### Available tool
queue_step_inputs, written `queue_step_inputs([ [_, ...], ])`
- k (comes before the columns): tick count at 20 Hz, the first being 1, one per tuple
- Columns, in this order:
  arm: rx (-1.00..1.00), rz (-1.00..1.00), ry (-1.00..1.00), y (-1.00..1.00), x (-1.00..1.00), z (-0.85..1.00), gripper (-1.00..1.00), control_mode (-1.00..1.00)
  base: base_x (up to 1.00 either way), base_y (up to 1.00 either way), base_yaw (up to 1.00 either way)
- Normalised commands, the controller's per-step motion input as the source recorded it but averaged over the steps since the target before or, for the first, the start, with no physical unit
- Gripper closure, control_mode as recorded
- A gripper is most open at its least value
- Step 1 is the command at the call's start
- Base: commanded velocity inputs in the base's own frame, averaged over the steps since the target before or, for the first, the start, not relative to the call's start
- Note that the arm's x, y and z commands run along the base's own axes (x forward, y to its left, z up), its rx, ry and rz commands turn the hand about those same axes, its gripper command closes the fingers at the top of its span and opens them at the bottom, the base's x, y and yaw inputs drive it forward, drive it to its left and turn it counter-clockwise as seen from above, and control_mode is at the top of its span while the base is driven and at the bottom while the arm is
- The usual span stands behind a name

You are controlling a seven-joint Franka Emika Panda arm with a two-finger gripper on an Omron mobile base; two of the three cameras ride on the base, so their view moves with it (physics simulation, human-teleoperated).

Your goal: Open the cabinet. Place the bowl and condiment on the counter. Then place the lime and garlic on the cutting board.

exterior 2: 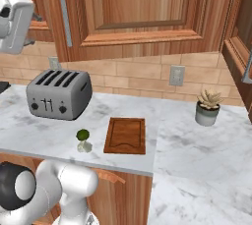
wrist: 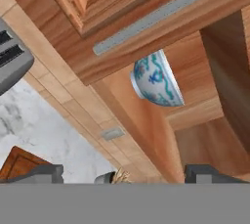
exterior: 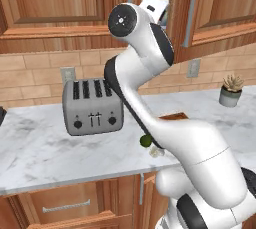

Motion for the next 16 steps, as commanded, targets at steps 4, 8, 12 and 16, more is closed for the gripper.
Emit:
queue_step_inputs([
  [4, -0.21, 0.0, 0.05, -0.09, 0.56, -0.24, -1.0, -1.0, 0.0, 0.0, 0.0],
  [8, -0.12, 0.0, 0.15, -0.46, 0.73, -0.32, -1.0, -1.0, 0.0, 0.0, 0.0],
  [12, -0.05, 0.0, 0.14, -0.55, 0.52, -0.14, -1.0, -1.0, 0.0, 0.0, 0.0],
  [16, 0.0, 0.0, 0.07, -0.77, 0.13, -0.02, -1.0, -1.0, 0.0, 0.0, 0.0],
])
